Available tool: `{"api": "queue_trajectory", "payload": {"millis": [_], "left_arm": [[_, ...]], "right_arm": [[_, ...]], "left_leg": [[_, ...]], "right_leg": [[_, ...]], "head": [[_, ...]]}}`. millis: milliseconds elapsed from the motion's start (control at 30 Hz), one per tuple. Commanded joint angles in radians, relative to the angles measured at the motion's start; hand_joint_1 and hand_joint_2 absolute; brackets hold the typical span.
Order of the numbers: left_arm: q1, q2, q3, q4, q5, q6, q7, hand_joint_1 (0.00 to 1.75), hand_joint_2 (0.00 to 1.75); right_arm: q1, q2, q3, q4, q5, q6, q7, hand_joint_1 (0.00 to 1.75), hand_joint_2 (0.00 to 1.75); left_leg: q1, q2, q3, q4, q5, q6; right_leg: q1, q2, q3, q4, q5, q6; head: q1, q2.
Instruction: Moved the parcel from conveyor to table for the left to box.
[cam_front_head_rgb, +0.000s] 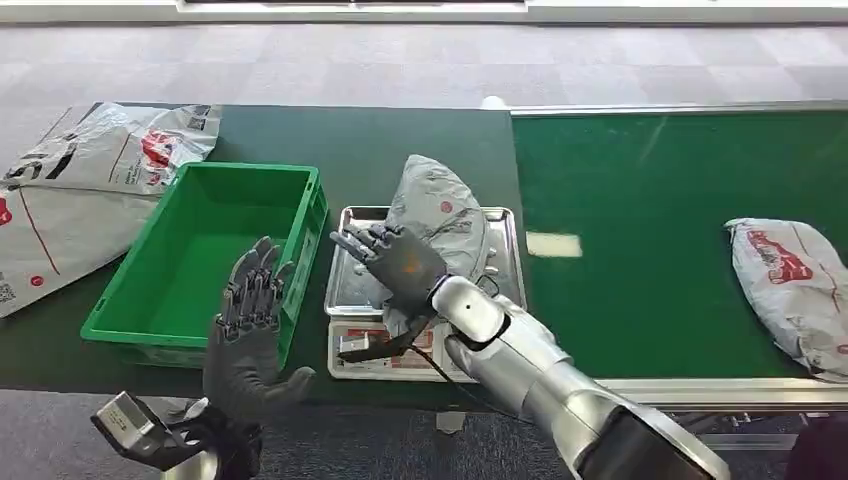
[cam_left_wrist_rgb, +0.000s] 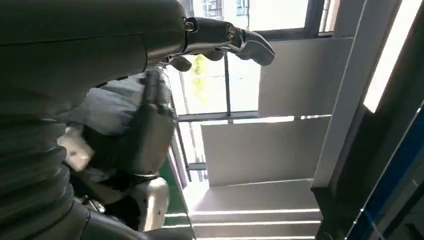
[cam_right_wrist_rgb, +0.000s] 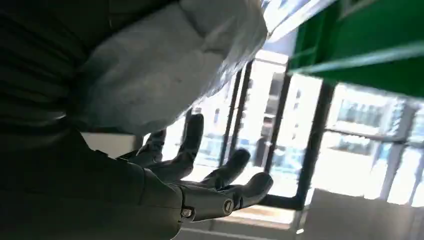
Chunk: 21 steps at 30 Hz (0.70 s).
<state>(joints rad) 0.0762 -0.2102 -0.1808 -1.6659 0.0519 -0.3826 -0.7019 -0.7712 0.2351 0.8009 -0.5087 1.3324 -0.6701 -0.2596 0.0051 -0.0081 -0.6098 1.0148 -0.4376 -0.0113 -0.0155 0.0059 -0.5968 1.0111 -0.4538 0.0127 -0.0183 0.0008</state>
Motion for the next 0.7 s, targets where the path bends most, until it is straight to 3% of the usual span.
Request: {"api": "queue_trajectory", "payload": {"millis": [33,700], "left_arm": [[0.027,0.010,0.008,-0.007,-0.017,0.011,0.004,0.00,1.75],[-0.016,0.007,0.004,0.047,-0.020,-0.015,0.004,0.00,1.75]], "right_arm": [[-0.084,-0.148,-0.276,-0.331,-0.155,0.007,-0.011,0.00,0.00],[0.004,-0.204,-0.366,-0.415,-0.106,-0.028,0.004,0.00,0.00]], "left_leg": [[0.000,-0.003,-0.003,0.001,0.001,0.001],[0.000,-0.002,0.001,-0.001,0.001,0.001]], "right_leg": [[0.000,-0.004,-0.002,0.001,0.000,0.000],[0.000,-0.003,0.001,-0.002,0.001,0.000]], "head": [[0.000,0.000],[0.000,0.000]]}}
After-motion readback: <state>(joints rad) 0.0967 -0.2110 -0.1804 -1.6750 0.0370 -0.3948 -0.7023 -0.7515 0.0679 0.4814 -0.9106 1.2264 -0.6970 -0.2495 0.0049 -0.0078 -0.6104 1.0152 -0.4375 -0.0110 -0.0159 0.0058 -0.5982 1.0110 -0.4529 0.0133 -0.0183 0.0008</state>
